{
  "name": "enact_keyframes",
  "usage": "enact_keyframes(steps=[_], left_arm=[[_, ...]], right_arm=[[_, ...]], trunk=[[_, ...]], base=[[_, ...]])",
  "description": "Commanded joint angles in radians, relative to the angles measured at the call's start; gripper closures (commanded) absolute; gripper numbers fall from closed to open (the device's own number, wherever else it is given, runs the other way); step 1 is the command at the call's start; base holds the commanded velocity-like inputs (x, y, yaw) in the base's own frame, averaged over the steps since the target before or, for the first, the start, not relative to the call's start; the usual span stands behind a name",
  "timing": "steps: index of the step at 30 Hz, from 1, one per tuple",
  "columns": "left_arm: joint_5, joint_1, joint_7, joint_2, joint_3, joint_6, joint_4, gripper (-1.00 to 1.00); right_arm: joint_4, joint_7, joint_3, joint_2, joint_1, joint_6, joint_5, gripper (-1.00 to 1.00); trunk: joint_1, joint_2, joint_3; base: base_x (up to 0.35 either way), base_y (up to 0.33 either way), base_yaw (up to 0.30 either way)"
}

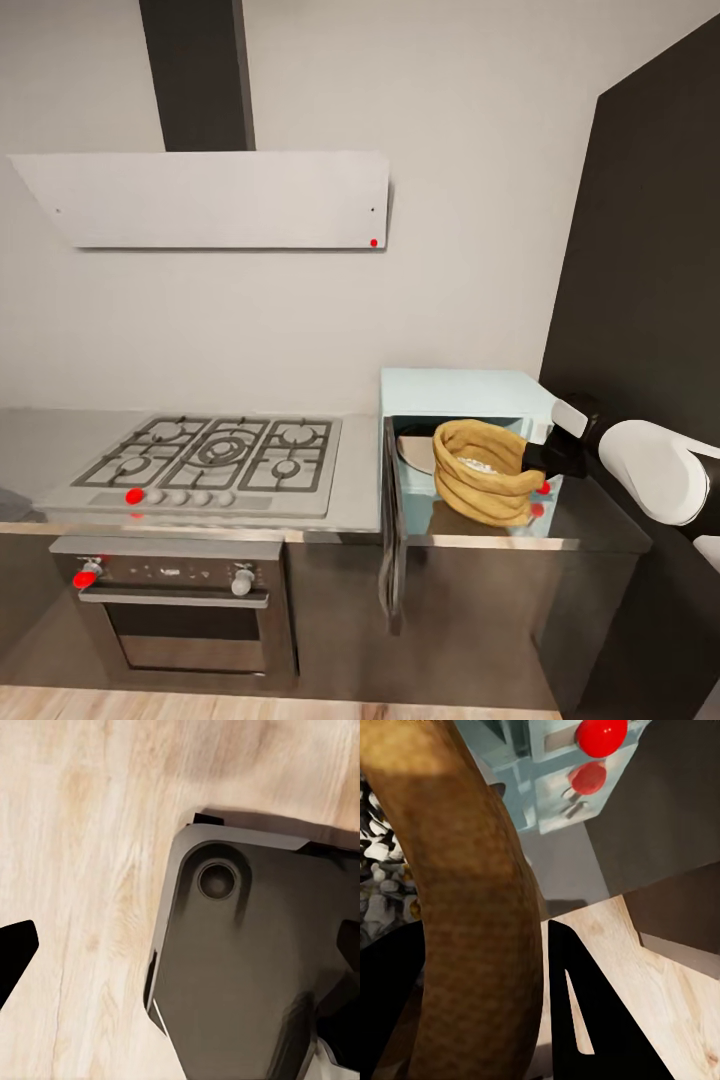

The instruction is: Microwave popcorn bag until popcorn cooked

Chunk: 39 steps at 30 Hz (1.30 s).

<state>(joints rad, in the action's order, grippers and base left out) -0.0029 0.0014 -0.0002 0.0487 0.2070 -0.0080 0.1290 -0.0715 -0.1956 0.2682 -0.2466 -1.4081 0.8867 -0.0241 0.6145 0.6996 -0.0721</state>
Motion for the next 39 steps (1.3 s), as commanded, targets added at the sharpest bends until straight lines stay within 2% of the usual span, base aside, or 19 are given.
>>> enact_keyframes(steps=[1, 6, 33, 39], left_arm=[[0.000, 0.000, 0.000, 0.005, 0.003, -0.001, 0.001, -1.00], [0.000, 0.000, -0.001, 0.015, 0.000, -0.001, 0.001, -1.00], [-0.002, 0.000, -0.001, 0.016, -0.001, -0.001, 0.001, -1.00], [-0.002, 0.000, -0.001, 0.016, -0.001, -0.001, 0.001, -1.00]], right_arm=[[-0.002, -0.007, 0.009, 0.000, -0.002, 0.000, -0.002, 1.00], [-0.002, -0.007, 0.009, 0.000, -0.002, 0.000, -0.002, 1.00], [-0.002, -0.007, 0.009, 0.000, -0.002, 0.000, -0.002, 1.00], [-0.002, -0.007, 0.009, 0.000, -0.002, 0.000, -0.002, 1.00]], trunk=[[0.000, 0.001, -0.002], [0.000, 0.001, -0.002], [0.000, 0.001, -0.002], [0.000, 0.001, -0.002]], base=[[0.006, 0.000, 0.000], [0.096, 0.000, 0.000], [0.060, 0.020, 0.000], [0.197, 0.001, 0.000]])
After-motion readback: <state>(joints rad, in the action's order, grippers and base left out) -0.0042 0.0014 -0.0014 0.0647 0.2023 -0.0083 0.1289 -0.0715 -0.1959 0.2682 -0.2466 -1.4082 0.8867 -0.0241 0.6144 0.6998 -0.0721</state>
